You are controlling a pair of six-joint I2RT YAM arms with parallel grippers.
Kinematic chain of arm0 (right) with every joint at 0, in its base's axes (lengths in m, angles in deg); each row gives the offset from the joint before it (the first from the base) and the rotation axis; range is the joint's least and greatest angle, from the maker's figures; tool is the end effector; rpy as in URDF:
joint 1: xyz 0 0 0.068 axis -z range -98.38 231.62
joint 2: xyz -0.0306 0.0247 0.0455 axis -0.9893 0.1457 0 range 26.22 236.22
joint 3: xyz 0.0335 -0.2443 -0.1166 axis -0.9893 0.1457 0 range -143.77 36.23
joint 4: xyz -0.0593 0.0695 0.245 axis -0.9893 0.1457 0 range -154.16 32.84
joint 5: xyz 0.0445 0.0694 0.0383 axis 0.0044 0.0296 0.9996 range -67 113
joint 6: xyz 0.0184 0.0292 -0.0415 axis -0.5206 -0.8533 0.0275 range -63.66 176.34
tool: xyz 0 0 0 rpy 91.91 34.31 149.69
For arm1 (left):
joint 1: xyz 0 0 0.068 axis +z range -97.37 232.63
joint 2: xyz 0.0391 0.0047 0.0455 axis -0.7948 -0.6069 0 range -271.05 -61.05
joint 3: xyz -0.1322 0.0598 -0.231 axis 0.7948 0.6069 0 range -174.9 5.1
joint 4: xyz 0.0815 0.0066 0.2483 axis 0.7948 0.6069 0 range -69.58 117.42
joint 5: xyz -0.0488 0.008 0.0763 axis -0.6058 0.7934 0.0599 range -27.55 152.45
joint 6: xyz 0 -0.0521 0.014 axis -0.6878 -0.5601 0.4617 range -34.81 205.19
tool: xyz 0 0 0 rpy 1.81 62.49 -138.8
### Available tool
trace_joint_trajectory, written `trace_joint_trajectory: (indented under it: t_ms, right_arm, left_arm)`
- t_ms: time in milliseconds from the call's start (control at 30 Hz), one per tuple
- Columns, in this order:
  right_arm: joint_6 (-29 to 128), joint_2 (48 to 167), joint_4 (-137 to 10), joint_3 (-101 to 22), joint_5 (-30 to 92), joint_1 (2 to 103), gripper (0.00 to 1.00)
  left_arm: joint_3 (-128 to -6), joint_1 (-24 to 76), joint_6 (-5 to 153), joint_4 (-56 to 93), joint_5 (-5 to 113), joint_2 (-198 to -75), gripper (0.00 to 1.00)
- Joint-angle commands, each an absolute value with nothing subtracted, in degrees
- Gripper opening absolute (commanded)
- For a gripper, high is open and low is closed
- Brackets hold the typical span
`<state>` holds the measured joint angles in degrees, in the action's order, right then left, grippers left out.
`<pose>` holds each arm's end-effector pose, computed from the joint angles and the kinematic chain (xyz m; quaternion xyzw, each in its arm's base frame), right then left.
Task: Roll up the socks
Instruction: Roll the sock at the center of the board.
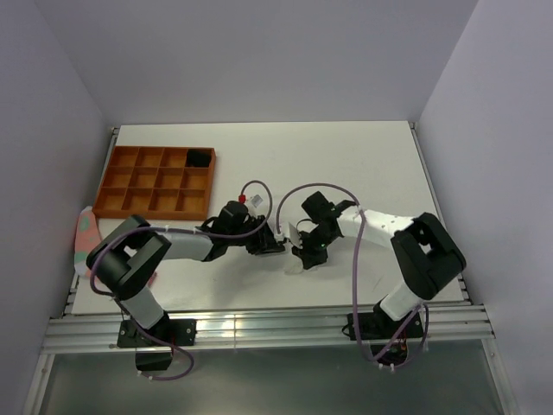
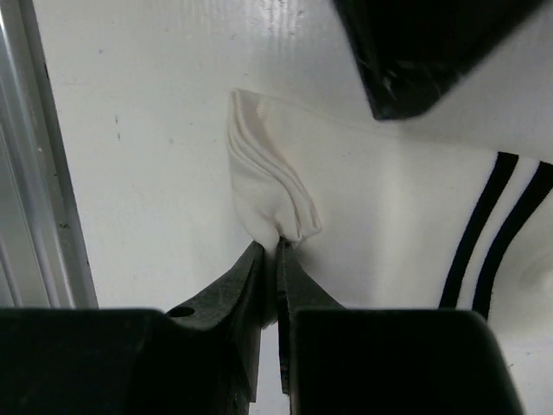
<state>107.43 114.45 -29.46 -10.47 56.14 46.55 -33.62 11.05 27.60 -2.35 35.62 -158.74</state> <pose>0.2014 0.1652 0.1590 -0.6749 0.6717 0.2644 0.1532 0.2274 -0.2233 0.1336 -0.0168 0.8737 -0.4691 0.1278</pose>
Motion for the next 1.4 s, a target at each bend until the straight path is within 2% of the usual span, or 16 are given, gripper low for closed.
trace_joint_trajectory:
  t_ms: [0,167,400,533,567,833,1100,1367]
  right_arm:
    - [108.8,118.7,-23.4,-15.1,59.7,49.2,0.0]
    - [109.7,127.0,-16.3,-21.8,63.9,53.7,0.0]
    - [114.5,140.6,0.9,-36.4,70.2,58.2,0.0]
    - [117.0,146.7,6.8,-41.1,71.7,59.3,0.0]
    - [117.2,147.2,8.2,-41.7,72.0,59.3,0.0]
    - [117.4,149.8,10.7,-43.4,72.7,59.9,0.01]
    - [116.3,150.4,10.4,-43.8,72.7,59.9,0.01]
    - [115.8,150.8,10.3,-43.9,72.6,60.0,0.01]
  left_arm:
    - [-30.5,9.1,28.8,-7.0,46.2,-152.2,0.29]
    - [-27.8,1.2,34.9,-6.4,62.1,-146.5,0.28]
    - [-24.2,-5.5,45.4,-10.4,73.9,-142.6,0.27]
    - [-26.7,-7.5,52.9,-10.3,73.9,-144.1,0.27]
    - [-27.0,-7.9,55.8,-10.5,72.2,-144.4,0.31]
    - [-31.9,-8.2,66.4,-9.2,64.6,-149.4,0.39]
    - [-36.2,-8.2,68.4,-8.8,55.7,-156.8,0.39]
    - [-35.7,-8.2,67.7,-10.2,54.5,-158.7,0.38]
